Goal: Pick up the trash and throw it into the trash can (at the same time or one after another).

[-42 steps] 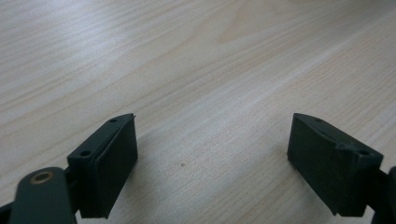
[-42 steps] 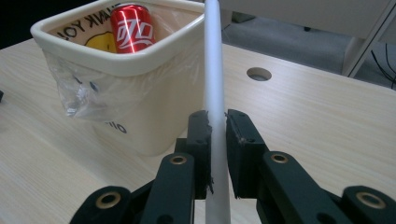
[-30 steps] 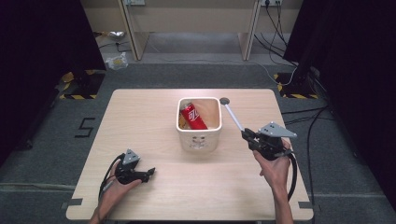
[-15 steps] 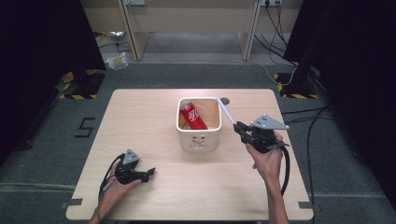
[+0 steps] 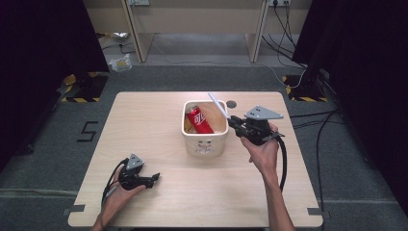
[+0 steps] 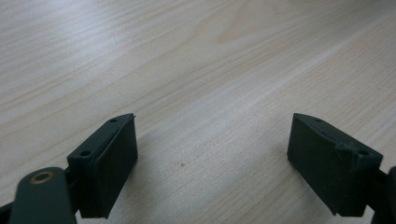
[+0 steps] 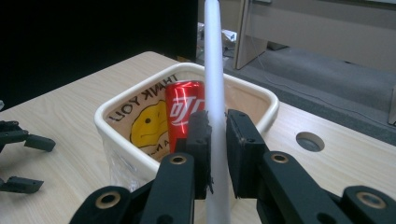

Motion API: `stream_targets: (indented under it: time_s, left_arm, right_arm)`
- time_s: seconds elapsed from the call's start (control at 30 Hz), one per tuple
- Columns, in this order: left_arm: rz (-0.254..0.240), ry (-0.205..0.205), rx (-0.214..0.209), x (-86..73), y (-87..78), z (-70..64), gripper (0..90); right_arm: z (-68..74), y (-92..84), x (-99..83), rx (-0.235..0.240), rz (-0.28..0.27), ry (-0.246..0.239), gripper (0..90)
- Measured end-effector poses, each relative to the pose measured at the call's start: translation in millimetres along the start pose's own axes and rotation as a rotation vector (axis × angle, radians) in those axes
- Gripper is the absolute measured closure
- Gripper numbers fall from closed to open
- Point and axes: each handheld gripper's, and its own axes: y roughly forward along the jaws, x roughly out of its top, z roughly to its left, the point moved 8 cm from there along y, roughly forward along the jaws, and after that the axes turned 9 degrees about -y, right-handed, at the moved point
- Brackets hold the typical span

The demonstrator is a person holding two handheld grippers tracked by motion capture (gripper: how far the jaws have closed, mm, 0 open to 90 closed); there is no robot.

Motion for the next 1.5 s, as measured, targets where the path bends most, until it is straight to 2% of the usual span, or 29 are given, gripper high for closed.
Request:
stream_targets:
  time_s: [0.27,0.73,1.5]
  left_arm:
    - [-0.003,-0.003,-0.003,0.2,0.2,-0.2,15.2]
    - [-0.004,-0.004,-0.004,0.2,0.2,-0.3,15.2]
    - [-0.004,-0.004,-0.005,0.2,0.2,-0.3,15.3]
  right_arm:
    - [5.2,20.6,18.1,0.033,0.002,-0.004,80.0]
    - [4.7,41.5,30.7,0.047,0.006,0.007,79.9]
    - [4.3,86.9,50.6,0.077,0.02,0.023,79.8]
